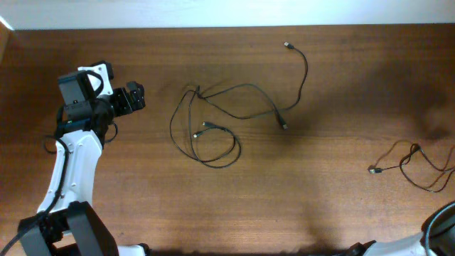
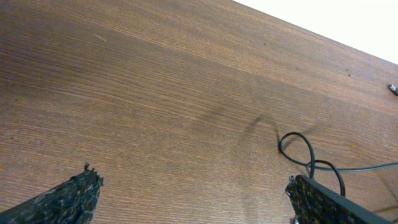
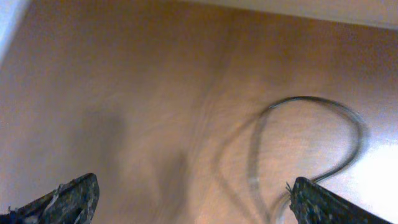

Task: Untangle cables
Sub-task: 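Lay the separated cable down at the table's right side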

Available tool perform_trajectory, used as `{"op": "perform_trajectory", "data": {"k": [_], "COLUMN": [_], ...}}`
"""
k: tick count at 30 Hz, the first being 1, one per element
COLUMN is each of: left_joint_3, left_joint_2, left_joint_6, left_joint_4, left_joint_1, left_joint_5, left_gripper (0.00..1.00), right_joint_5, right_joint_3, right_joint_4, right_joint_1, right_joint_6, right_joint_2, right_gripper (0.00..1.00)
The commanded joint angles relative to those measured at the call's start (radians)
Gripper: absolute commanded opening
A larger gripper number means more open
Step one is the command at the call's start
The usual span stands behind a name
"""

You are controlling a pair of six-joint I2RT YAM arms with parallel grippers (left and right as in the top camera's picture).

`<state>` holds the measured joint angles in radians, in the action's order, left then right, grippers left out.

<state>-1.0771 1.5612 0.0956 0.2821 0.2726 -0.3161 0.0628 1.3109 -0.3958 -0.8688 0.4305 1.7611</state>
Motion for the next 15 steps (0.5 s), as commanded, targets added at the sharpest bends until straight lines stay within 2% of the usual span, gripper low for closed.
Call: {"op": "perform_trajectory", "data": {"k": [1,6,10,15], "left_joint_3": [-0.003,-0.003,-0.003,-0.003], "left_joint_2": [-0.019,-0.019,-0.019,-0.019], "left_joint_6": [0.005,0.005,0.005,0.005], "left_joint_4": [-0.002,-0.003,-0.002,-0.002], "left_joint_1": [0.005,0.005,0.005,0.005], "left_joint_5": [0.003,0.003,0.003,0.003], "left_gripper": [0.99,0.99,0.99,0.99], "right_joint_5": [0.274,0.43,0.435,0.381], "right_joint_3": [0.008,0.008,0.008,0.008], "right_joint_4": [-0.026,-0.089,-0.126,-0.116], "right_joint_1": [0.039,0.185,0.421,0.803], "right_joint_6": [-0.061,-0.072,-0.13,-0.172], "right_joint_2": [-0.098,-0.12,-0.12,-0.117], "right_gripper": [0.99,0.99,0.99,0.99]}}
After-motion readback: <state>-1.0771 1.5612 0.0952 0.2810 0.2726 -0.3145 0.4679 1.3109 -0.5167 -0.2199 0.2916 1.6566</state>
